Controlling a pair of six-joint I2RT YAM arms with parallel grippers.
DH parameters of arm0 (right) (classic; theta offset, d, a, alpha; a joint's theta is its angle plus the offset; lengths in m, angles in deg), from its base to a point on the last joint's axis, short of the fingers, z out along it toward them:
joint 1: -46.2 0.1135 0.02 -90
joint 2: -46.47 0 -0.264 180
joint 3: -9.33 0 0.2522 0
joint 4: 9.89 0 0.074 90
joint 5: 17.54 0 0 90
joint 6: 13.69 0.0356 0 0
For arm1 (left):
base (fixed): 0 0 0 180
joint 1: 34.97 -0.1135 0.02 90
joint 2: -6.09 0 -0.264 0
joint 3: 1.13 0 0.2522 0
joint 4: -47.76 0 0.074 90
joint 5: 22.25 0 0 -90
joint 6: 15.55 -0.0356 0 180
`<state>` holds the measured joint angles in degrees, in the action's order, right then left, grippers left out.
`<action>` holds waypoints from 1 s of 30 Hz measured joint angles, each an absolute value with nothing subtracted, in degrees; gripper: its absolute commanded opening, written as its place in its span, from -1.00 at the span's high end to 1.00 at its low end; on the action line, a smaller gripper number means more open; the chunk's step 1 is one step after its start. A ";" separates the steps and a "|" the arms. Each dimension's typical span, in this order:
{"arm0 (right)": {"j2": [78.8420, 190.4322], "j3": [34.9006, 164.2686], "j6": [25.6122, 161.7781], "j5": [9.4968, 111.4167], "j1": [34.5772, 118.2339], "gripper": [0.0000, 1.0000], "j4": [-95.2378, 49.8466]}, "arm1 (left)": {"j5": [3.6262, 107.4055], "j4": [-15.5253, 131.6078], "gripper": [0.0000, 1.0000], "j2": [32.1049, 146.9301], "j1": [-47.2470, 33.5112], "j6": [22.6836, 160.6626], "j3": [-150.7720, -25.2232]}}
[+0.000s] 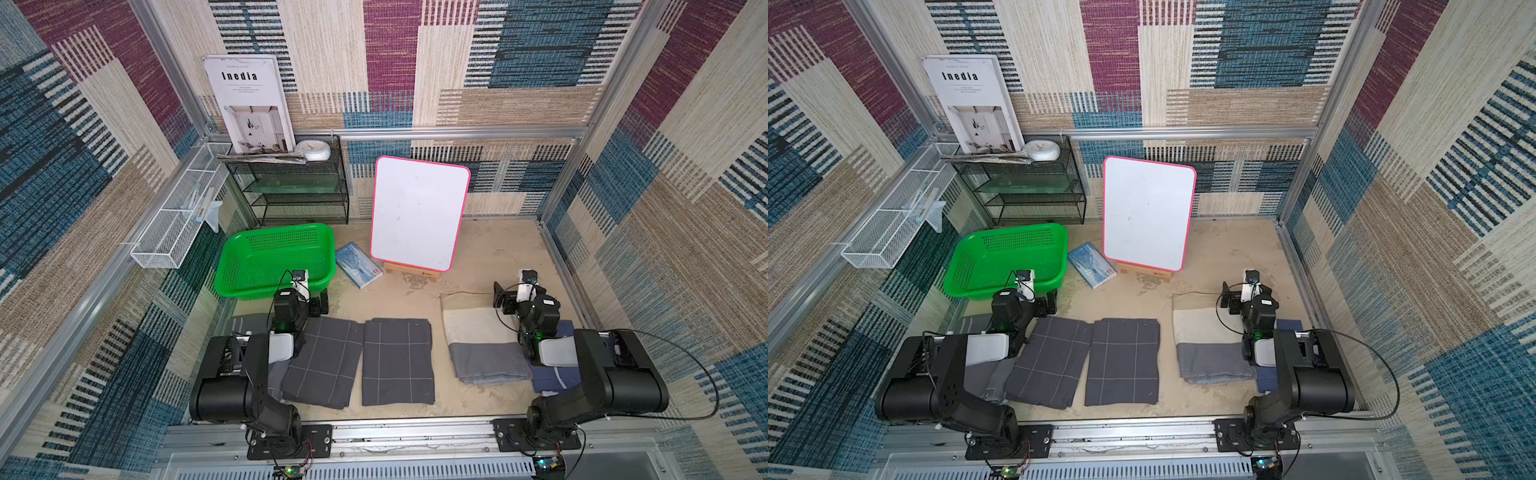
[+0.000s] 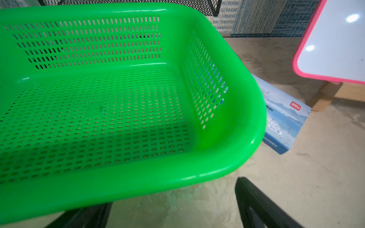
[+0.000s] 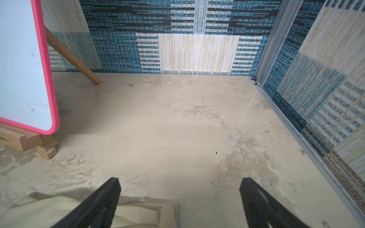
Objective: Put the folded pillowcase in the basket
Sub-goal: Move the basket to the center of the board.
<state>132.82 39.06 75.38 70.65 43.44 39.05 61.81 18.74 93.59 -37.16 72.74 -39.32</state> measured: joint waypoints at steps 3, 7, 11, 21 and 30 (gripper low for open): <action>132.82 39.06 75.38 70.65 43.44 -0.98 39.05 | 61.81 18.74 -0.98 93.59 -37.25 72.72 -39.32; 132.82 39.06 75.38 70.65 43.44 -0.99 39.05 | 61.81 18.74 -0.98 93.59 -37.25 72.72 -39.32; 132.82 39.06 75.38 70.65 43.44 -0.99 39.05 | 61.81 18.74 -0.98 93.59 -37.25 72.72 -39.32; 132.82 39.06 75.36 70.65 43.44 -0.98 39.05 | 61.81 18.74 -0.98 93.59 -37.25 72.72 -39.32; 132.82 39.06 75.36 70.65 43.44 -0.98 39.05 | 61.96 18.76 -0.98 93.77 -37.75 73.57 -39.76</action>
